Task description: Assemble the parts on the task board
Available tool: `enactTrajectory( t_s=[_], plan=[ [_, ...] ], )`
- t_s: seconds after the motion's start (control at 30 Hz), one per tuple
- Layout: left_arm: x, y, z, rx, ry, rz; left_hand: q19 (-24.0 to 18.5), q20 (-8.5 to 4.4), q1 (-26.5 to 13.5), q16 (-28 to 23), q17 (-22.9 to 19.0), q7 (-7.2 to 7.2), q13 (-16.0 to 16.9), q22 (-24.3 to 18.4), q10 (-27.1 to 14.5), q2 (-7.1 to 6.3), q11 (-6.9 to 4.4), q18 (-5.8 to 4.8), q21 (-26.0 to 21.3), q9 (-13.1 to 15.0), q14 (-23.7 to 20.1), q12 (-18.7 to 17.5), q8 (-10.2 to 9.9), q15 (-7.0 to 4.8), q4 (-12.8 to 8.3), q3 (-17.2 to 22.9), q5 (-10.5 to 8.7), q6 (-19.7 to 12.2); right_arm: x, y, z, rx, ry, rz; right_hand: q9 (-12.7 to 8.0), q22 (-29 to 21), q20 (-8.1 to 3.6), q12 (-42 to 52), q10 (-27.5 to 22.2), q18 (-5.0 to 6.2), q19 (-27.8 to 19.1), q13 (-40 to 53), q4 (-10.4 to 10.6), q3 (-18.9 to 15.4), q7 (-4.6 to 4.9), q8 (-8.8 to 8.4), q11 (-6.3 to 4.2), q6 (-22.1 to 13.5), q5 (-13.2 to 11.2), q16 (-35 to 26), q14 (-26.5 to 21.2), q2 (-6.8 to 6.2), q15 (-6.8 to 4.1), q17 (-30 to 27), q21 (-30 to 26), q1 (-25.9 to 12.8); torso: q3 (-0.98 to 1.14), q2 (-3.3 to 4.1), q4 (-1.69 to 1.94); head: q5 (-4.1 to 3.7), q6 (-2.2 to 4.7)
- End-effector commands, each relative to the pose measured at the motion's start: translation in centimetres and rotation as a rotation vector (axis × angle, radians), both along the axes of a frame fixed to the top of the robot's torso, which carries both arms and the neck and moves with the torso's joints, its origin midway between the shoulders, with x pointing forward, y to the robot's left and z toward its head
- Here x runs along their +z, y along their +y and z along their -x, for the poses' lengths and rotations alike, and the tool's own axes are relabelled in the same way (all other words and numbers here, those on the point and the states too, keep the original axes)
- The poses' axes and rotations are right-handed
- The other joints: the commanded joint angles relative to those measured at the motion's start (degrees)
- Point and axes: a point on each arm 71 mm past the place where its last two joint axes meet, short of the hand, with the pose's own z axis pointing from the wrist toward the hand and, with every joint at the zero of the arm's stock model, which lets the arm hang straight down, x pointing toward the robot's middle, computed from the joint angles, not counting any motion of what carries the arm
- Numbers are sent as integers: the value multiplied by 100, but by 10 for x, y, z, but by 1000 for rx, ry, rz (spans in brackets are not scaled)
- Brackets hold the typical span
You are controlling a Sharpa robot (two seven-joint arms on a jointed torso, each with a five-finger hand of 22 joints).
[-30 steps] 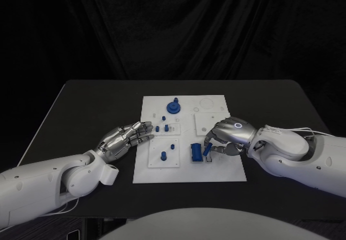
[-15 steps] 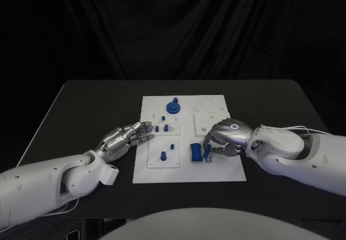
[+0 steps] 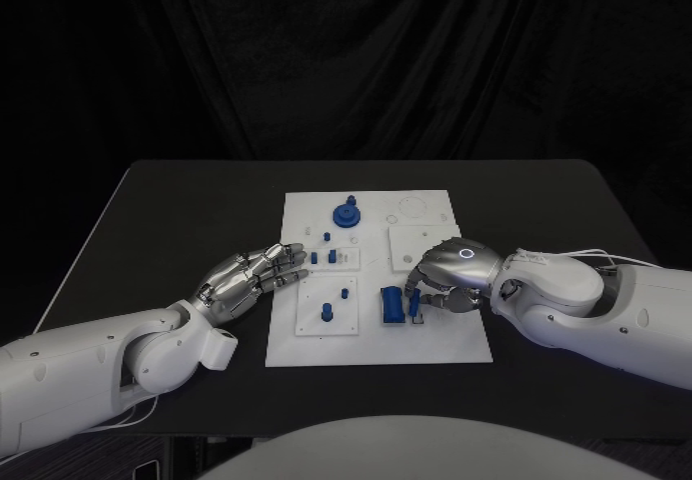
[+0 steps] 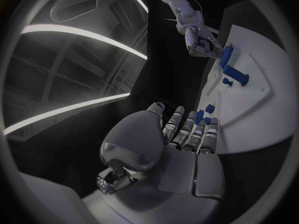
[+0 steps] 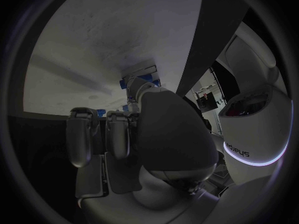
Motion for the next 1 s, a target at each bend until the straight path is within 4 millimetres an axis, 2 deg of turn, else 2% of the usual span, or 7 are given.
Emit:
enactTrajectory(
  t_s=[0.03, 0.7, 1.0],
  plan=[
    [1, -1, 1, -4, -1, 15, 28, 6, -8, 33, 8, 181, 5, 5, 40, 3, 11, -78, 39, 8, 47, 20, 40, -9, 13, 34, 5, 44, -2, -1, 0, -5, 11, 32, -8, 1357, -39, 16, 606, -21, 389, 1509, 0, 35, -21, -20, -44, -21, 15, 36, 547, -4, -40, 1290, 11, 32, -3, -1, 2, 5, -1],
    [0, -1, 1, -4, 2, 12, 31, 6, -14, 35, 8, 194, 5, 5, 43, 3, 1, -80, 41, 11, 47, 24, 46, -11, 20, 39, 5, 62, 0, -2, 4, 0, 9, 20, -3, 1359, -75, 16, 606, -23, 392, 1509, -7, 37, -50, 1, -78, 90, -31, 36, 547, -14, -74, 1293, 19, 4, -2, 0, -9, 16, -1],
    [0, -1, 0, -6, 3, 12, 31, 6, -14, 35, 8, 194, 5, 5, 43, 3, 1, -80, 41, 11, 47, 24, 46, -11, 20, 39, 5, 62, 1, -3, 6, -4, 12, 20, -7, 1361, -88, 16, 606, -25, 394, 1509, 0, 29, -55, -9, -86, 104, -110, 35, 547, -25, -85, 1292, 24, -19, 0, -1, -4, -5, -1]
  ],
)
